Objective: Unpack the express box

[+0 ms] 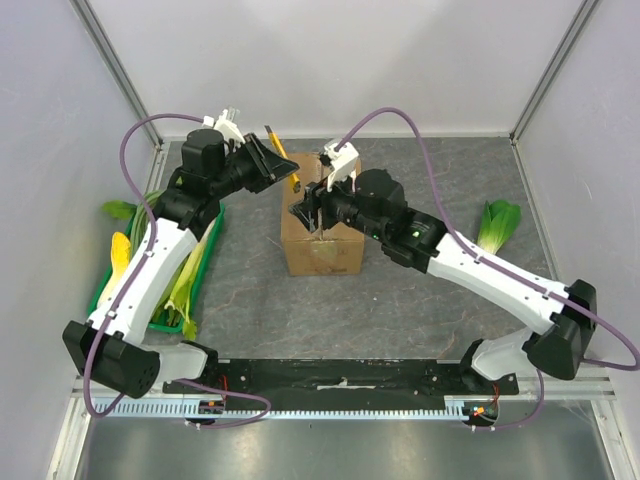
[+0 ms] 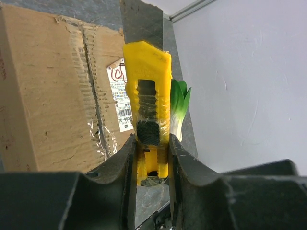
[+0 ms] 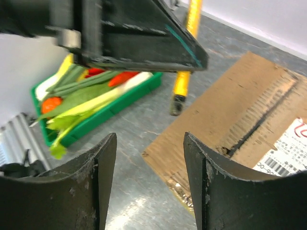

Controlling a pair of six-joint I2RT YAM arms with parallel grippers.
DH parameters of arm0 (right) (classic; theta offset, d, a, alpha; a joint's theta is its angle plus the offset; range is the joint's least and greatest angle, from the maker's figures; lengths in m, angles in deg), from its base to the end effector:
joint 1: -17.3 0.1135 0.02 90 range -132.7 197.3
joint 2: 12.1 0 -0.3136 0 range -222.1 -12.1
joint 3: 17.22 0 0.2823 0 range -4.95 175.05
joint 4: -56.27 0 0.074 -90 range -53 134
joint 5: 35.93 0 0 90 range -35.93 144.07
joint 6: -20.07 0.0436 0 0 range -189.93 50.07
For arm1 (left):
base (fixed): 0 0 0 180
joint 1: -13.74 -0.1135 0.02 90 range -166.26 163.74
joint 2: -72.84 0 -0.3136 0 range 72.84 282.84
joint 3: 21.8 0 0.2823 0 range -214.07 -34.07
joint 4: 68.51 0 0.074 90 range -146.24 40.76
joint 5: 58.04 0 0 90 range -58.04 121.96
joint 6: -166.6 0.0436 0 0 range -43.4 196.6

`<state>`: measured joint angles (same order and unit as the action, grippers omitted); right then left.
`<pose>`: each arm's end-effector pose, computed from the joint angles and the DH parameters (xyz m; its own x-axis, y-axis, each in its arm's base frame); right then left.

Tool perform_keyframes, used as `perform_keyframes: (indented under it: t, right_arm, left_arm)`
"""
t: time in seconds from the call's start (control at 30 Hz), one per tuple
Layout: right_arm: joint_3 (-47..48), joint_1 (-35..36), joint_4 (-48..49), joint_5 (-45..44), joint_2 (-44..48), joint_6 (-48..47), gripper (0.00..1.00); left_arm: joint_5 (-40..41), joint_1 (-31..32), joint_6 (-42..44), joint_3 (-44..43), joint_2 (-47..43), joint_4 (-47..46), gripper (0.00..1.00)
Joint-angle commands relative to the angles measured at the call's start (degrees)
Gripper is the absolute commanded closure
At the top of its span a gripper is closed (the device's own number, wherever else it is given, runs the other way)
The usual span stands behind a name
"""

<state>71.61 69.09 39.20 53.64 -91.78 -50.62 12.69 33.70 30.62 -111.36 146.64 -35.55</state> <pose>0.2223 0.2819 0.4507 -0.3387 0.1043 -0.9351 -0.7090 0.6250 0.3265 0.2904 -0.1208 0.4573 -0.6380 -0.4905 -0.5937 0.2300 0.6144 -0.7548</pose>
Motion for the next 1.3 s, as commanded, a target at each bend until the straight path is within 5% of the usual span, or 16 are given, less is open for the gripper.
perform_keyframes:
  t: [0.0, 0.5, 0.6, 0.7, 0.73, 0.83, 1.0, 1.17, 1.27]
  right_arm:
    - [2.3, 0.9, 0.2, -11.1, -1.4, -3.6, 0.37]
    - [7.4, 0.9, 4.4, -10.3, -9.0, -2.9, 0.36]
    - [8.7, 0.9, 4.3, -11.5, -10.0, -2.3, 0.49]
    - [9.7, 0.9, 3.7, -11.8, -10.8, -1.8, 0.72]
    - [10.0, 0.9, 3.4, -11.8, -10.8, -1.3, 0.88]
    - [10.1, 0.9, 2.6, -11.6, -10.1, -0.9, 1.0]
    - [9.5, 0.8, 1.7, -10.9, -8.0, -0.9, 1.0]
    - [8.4, 0.9, 2.1, -8.5, -6.3, -1.5, 1.0]
    - [7.7, 0.7, 1.6, -7.8, -5.2, -1.2, 1.0]
  left_arm:
    - [2.2, 0.0, -1.8, -2.5, -3.0, 0.8, 0.98]
    - [-0.9, 0.0, -2.6, -1.3, -3.5, 0.8, 0.98]
    - [-0.8, 0.0, -2.5, -1.1, -3.7, 0.9, 0.98]
    - [-0.9, 0.0, -2.4, -0.8, -4.0, 0.8, 0.95]
    - [-0.9, 0.0, -2.3, -0.8, -3.9, 0.7, 0.93]
    - [-1.0, 0.0, -0.7, -0.8, -4.4, 0.8, 0.83]
    - [-1.5, -0.6, 1.1, -0.2, -5.7, -0.1, 0.58]
    - [-5.3, -1.7, 1.4, 0.6, -5.8, -2.0, 0.49]
    - [-7.2, -2.6, 3.1, 0.4, -6.0, -3.2, 0.31]
